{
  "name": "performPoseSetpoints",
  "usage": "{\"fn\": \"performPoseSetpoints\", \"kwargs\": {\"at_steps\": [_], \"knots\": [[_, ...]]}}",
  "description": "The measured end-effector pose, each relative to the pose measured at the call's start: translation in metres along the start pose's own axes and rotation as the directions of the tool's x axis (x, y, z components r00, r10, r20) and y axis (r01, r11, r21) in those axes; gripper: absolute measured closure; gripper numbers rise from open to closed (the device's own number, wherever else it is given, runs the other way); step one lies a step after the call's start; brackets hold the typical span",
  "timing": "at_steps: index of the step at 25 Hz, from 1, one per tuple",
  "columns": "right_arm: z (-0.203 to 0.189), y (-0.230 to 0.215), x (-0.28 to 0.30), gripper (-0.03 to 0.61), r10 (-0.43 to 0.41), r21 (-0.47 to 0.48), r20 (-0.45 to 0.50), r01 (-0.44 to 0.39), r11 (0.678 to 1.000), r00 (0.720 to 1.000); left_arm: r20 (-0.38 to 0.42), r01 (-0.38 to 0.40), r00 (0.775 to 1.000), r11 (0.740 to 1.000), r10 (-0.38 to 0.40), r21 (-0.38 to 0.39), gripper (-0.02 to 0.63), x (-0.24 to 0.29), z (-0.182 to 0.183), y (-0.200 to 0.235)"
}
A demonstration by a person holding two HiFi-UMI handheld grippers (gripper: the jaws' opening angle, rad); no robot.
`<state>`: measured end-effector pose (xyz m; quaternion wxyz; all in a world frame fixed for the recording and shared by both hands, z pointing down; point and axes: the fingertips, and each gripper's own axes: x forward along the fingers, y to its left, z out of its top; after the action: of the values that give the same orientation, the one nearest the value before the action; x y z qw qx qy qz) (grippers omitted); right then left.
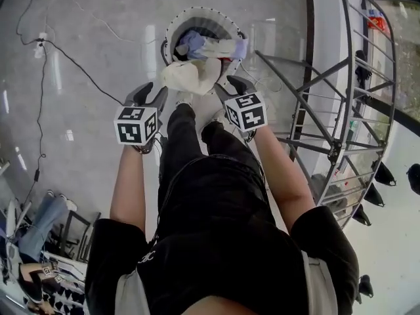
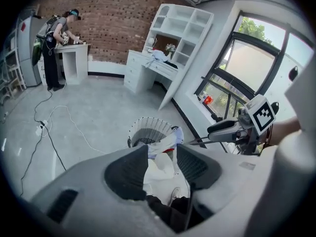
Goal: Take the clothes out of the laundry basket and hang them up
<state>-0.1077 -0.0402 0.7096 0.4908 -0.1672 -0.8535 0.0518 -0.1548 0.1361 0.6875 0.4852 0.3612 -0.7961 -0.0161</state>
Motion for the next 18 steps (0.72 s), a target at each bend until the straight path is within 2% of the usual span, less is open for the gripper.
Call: {"fn": "performPoseSetpoints", "kwargs": {"at_steps": [5, 10, 13, 18], "knots": [[-0.034, -0.015, 0.05, 0.391, -0.016, 0.032, -0.074, 0.019, 0.999, 0.997, -0.086, 0.045, 0.995, 0.999, -0.045, -0.005, 0.423, 0.06, -0.042, 0.032], [-0.066, -0.028, 0.091, 0.391, -0.027, 0.061, -0.119, 0.035, 0.998, 0.992, -0.109, 0.052, 0.992, 0.998, -0.056, -0.037, 0.416, 0.095, -0.083, 0.053], [-0.081, -0.036, 0.113, 0.391, -0.029, 0.079, -0.123, 0.039, 0.996, 0.992, -0.114, 0.046, 0.992, 0.998, -0.051, -0.046, 0.39, 0.111, -0.103, 0.063], [-0.094, -0.04, 0.135, 0.391, -0.033, 0.126, -0.097, 0.045, 0.991, 0.995, -0.129, 0.059, 0.99, 0.998, -0.06, -0.012, 0.388, 0.131, -0.124, 0.071]]}}
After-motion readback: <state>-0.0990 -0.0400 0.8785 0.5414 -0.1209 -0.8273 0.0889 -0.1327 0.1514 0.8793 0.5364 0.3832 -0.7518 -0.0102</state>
